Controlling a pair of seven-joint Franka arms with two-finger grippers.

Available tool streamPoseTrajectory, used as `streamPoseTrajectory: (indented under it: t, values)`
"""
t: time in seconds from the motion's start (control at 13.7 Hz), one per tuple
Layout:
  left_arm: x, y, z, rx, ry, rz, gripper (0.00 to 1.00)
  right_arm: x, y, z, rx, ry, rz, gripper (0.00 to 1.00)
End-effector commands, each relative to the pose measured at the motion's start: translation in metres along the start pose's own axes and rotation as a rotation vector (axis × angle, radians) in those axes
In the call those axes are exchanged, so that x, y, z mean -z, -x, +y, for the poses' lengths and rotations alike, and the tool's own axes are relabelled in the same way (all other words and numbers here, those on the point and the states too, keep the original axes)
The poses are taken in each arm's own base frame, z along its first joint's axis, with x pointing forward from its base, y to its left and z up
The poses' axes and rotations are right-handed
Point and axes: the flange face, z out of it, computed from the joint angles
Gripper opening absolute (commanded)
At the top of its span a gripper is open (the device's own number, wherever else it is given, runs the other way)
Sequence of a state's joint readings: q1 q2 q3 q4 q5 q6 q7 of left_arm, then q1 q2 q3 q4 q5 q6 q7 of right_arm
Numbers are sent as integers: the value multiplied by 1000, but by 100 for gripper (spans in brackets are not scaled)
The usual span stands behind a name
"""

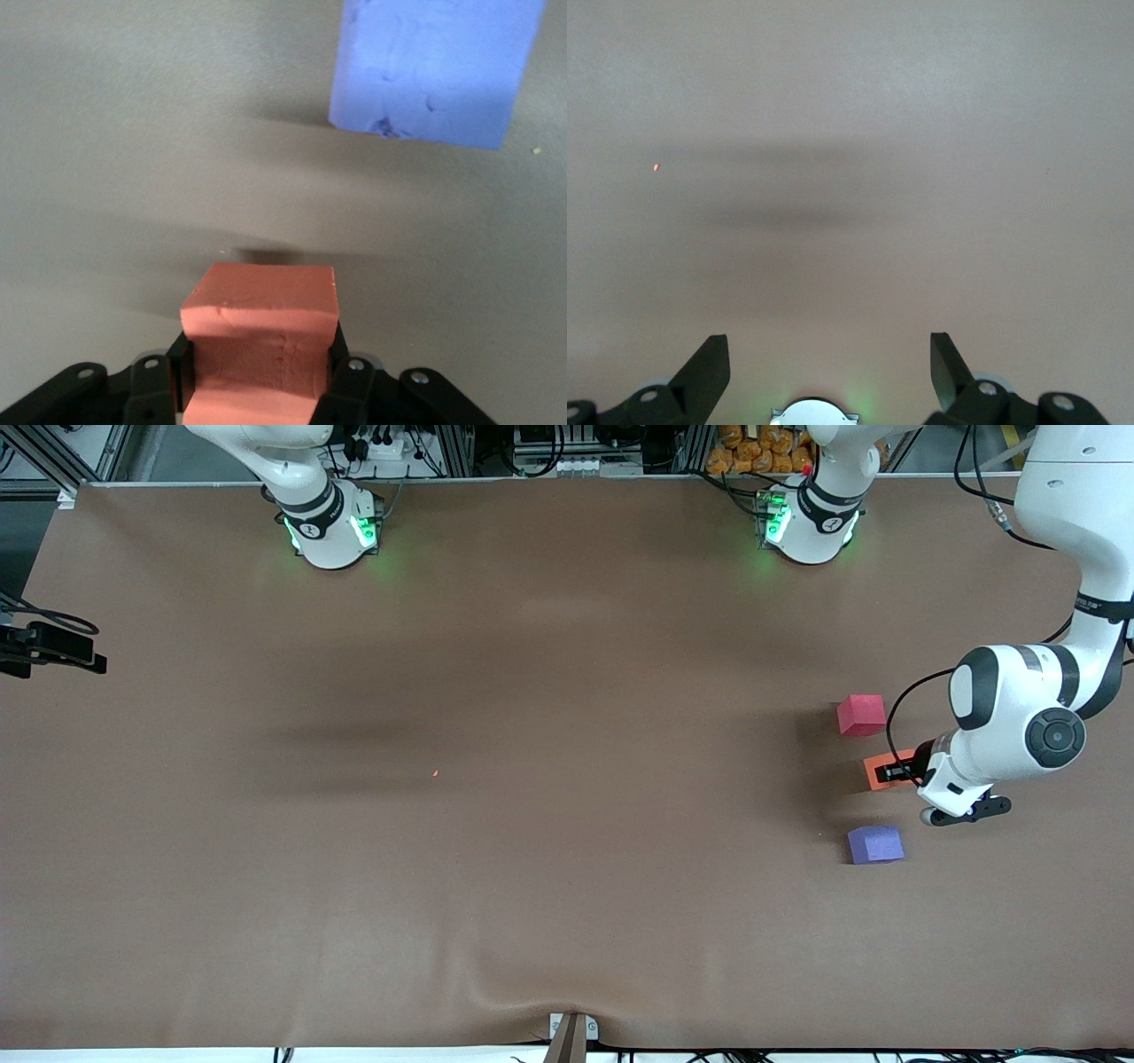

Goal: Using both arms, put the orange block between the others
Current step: 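Carry the orange cube with the left gripper between pink and purple cubes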

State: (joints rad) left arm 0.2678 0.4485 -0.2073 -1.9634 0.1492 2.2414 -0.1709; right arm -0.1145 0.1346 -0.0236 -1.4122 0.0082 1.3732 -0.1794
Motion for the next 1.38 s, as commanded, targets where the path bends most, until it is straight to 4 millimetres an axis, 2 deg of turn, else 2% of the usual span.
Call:
streamPoseTrajectory:
  t: [0.0, 0.36, 0.87, 1.09, 1.31]
  values:
    - [5, -4, 0, -82, 17, 45, 0, 5, 2, 1, -3, 1, -2, 100]
    - [-5, -6, 9, -139, 23, 64, 0, 5, 2, 1, -3, 2, 1, 100]
    - [-11, 0, 33, -172, 27, 67, 0, 5, 1, 0, -1, 4, 4, 100]
    - [-25, -1, 46, -189, 34, 71, 0, 5, 1, 0, -1, 4, 4, 100]
    - [-29, -1, 44, -185, 35, 63, 0, 5, 1, 0, -1, 4, 3, 100]
